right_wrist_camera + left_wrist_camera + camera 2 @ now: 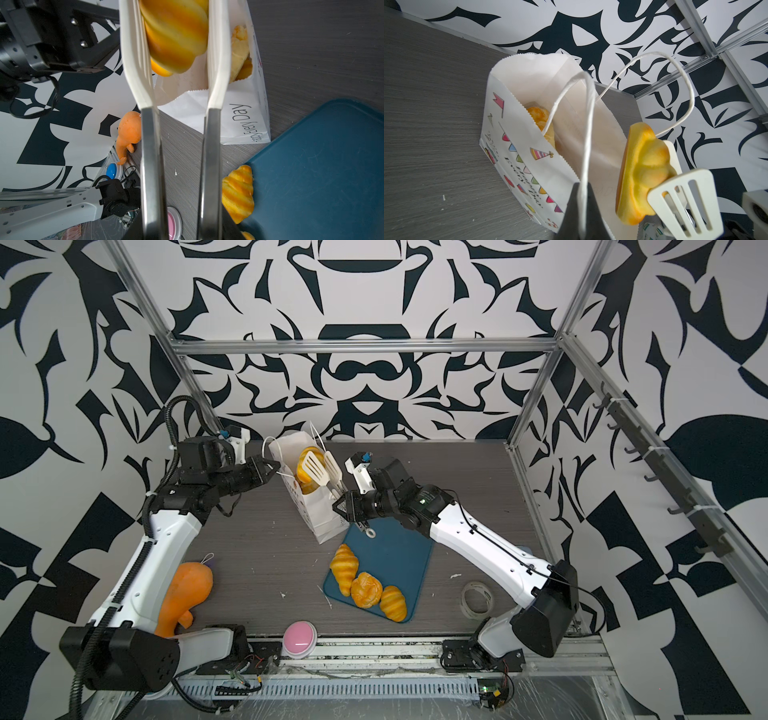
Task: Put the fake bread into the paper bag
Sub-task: 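Lift the striped roll with the right tongs and carry it toward the bag, then lower the striped roll into the bag held by the left gripper, open tongs, then raise the empty right tongs out of the bag and move over the tray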
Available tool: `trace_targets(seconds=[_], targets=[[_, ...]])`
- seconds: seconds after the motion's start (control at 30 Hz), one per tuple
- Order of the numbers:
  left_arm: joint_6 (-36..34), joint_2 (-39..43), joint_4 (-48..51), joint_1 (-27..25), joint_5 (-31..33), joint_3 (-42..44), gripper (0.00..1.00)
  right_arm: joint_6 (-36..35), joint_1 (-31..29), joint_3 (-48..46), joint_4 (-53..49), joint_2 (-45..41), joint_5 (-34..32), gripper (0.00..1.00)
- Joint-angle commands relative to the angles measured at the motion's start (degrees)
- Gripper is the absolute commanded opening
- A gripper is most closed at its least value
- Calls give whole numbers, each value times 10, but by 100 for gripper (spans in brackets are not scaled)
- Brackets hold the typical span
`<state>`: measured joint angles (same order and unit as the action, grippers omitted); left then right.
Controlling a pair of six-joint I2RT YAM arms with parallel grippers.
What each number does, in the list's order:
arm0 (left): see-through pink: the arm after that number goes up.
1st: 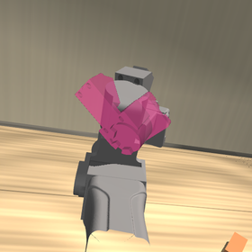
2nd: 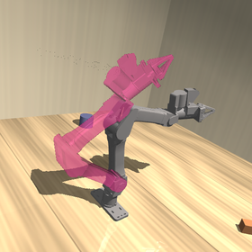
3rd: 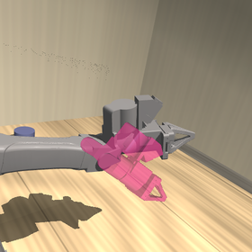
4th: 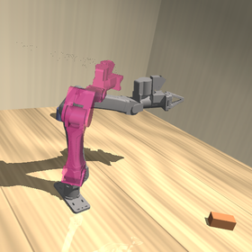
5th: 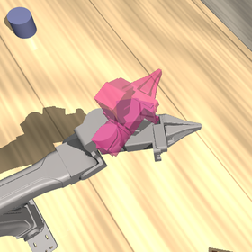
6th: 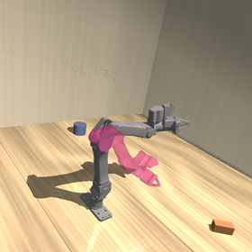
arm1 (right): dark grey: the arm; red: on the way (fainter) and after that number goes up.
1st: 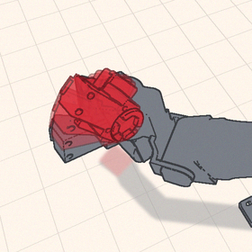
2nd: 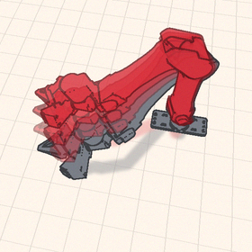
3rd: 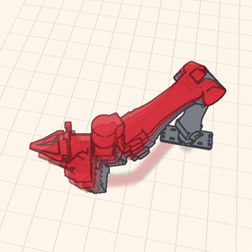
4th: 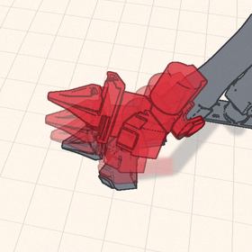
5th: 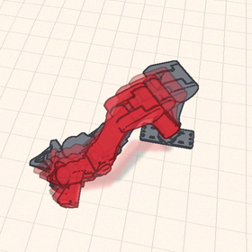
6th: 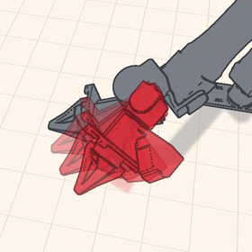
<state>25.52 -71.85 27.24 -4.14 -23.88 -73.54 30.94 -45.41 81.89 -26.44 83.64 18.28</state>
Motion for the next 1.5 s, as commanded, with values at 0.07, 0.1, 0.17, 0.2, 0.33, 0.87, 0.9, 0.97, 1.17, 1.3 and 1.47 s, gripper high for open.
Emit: trace_targets(seconds=[0.07,0.1,0.17,0.2,0.33,0.87,0.9,0.97,1.17,1.3,1.47], targets=[[0,-1,1,1,-8,8,0,-6,1,30,25,-11,-3,43],[0,-1,0,1,-8,8,0,-5,1,31,25,-10,-2,44],[0,-1,0,1,-8,8,0,-5,1,31,23,-9,-2,45],[0,-1,1,1,-8,8,0,-6,2,32,22,-9,-2,46],[1,-2,0,1,-9,8,0,-7,2,34,20,-9,-3,48],[0,0,0,1,-8,8,0,-12,2,42,12,-15,-2,49],[0,0,1,1,-7,8,0,-13,2,42,10,-18,-2,49],[0,0,0,1,-8,8,0,-18,2,44,5,-24,-3,49],[0,0,0,1,-7,8,0,-32,2,49,-12,-48,-9,48],[0,1,0,1,-7,8,0,-37,2,44,-22,-65,-17,48],[0,0,0,1,-7,8,0,-42,3,27,-37,-89,-41,47]])
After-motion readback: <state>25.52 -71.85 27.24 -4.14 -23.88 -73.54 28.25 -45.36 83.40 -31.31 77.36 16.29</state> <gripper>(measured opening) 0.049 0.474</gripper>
